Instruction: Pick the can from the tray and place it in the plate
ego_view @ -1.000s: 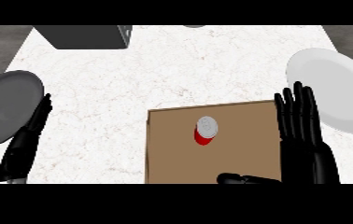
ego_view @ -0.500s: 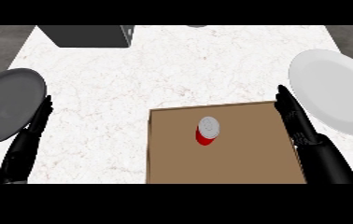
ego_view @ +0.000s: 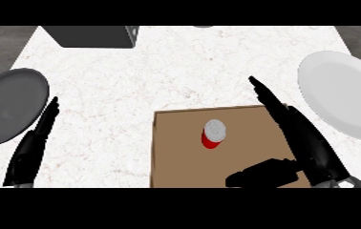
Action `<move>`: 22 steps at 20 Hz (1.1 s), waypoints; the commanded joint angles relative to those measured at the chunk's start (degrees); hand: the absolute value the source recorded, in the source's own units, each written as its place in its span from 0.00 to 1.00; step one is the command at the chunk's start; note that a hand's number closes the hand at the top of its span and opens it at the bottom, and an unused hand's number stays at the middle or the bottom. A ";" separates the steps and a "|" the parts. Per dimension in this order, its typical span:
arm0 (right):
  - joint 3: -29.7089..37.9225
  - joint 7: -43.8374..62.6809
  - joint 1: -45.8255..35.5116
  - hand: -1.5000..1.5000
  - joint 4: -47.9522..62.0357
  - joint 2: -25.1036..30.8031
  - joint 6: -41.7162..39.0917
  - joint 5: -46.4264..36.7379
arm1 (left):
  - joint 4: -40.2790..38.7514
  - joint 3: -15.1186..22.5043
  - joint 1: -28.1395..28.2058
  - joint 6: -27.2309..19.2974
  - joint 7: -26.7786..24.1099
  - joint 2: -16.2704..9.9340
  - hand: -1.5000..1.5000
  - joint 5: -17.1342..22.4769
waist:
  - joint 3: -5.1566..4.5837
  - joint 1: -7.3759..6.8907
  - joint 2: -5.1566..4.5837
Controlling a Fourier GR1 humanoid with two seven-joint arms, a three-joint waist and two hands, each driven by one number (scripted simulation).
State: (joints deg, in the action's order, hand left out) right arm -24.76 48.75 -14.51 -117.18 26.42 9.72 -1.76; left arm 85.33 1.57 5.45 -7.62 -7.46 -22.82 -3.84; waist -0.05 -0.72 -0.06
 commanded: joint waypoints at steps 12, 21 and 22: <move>2.43 -4.02 -6.26 0.00 18.61 -4.48 -20.20 0.96 | 3.90 -3.54 0.49 3.18 2.79 0.25 0.50 -1.68 | 0.07 0.30 0.07; -0.60 -6.66 -5.71 0.00 23.87 -14.63 -22.92 -6.38 | -3.49 -5.70 -2.79 4.74 -1.91 2.70 0.50 -4.22 | 0.05 0.50 0.04; -1.71 -10.87 -0.78 0.00 24.60 -12.69 -23.12 -8.19 | 1.49 -5.40 0.35 6.01 0.98 2.19 0.50 -3.48 | 0.07 0.46 0.08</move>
State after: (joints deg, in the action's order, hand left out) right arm -24.52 41.58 -18.23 -95.35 15.89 -12.95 -6.12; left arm 84.64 -3.12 4.77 -3.34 -7.74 -20.36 -7.36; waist -0.01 -0.26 0.01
